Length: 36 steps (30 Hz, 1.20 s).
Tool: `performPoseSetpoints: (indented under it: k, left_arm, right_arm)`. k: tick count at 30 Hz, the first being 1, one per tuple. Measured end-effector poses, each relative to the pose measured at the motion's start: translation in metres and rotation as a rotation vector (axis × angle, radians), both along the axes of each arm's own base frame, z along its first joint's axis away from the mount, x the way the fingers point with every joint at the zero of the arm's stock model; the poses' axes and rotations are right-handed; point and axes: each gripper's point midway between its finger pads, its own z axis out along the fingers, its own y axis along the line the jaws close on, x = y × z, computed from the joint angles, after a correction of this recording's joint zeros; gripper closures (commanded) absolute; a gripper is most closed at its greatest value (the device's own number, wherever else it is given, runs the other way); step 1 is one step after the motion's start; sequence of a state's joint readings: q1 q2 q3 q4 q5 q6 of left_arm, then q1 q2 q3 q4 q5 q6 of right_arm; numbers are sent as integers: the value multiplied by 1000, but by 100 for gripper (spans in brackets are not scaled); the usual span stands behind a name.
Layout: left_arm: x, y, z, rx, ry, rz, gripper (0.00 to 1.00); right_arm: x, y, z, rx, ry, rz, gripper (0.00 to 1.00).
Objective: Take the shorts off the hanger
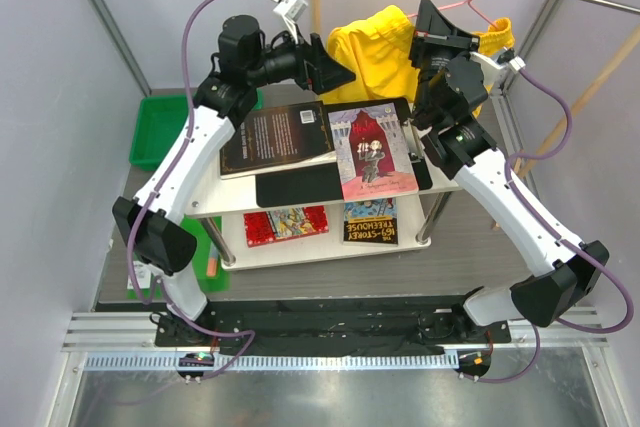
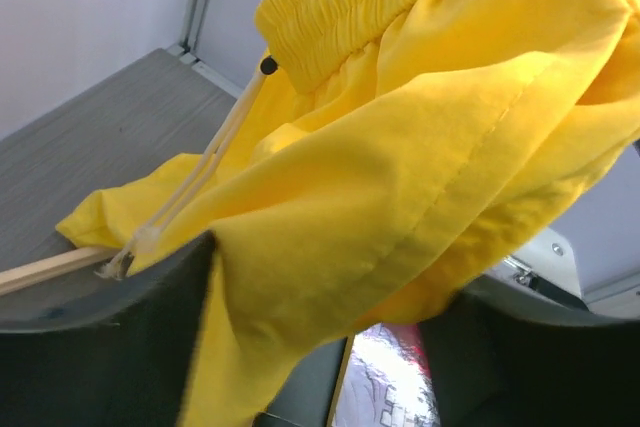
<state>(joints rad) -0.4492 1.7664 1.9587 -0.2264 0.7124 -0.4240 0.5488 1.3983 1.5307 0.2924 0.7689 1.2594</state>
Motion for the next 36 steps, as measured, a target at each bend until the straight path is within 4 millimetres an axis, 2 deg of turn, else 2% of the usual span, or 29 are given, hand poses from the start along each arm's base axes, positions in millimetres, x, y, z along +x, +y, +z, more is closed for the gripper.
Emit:
performPoseSetpoints:
  k: [1,2,3,4,8,10,17,21,29,36]
  left_arm:
    - [0,-1,0,-8,10,-2,53]
    - [0,-2,1,-13,13,-6,81]
    - [0,-2,2,-18,14,-10,95]
    - [-1,-3,3,-27,22,-13,100]
    - [0,-2,9,-49,17,-8,100]
    - [8,3,6,-60,42,26,100]
    - [48,48,-13,-132,197,202,100]
    - [59,61,-22,-171,261,244,100]
    - [56,69,-15,-163,239,293,100]
    - [45,77,0,-160,195,316,100]
  right_arm:
    - [0,0,0,0,0,0,99]
    - [0,0,0,0,0,0,99]
    - [0,0,0,-1,1,0,99]
    - [0,0,0,-1,1,-1,99]
    - [-1,-2,-4,-7,9,-7,99]
    - [-4,-5,-7,-17,17,-18,99]
    - [-10,-15,-19,-80,65,-81,99]
    - [-10,-20,-23,-113,92,-124,99]
    - [-14,-36,-22,-130,111,-204,99]
    - [-29,-52,-8,-69,79,-228,99]
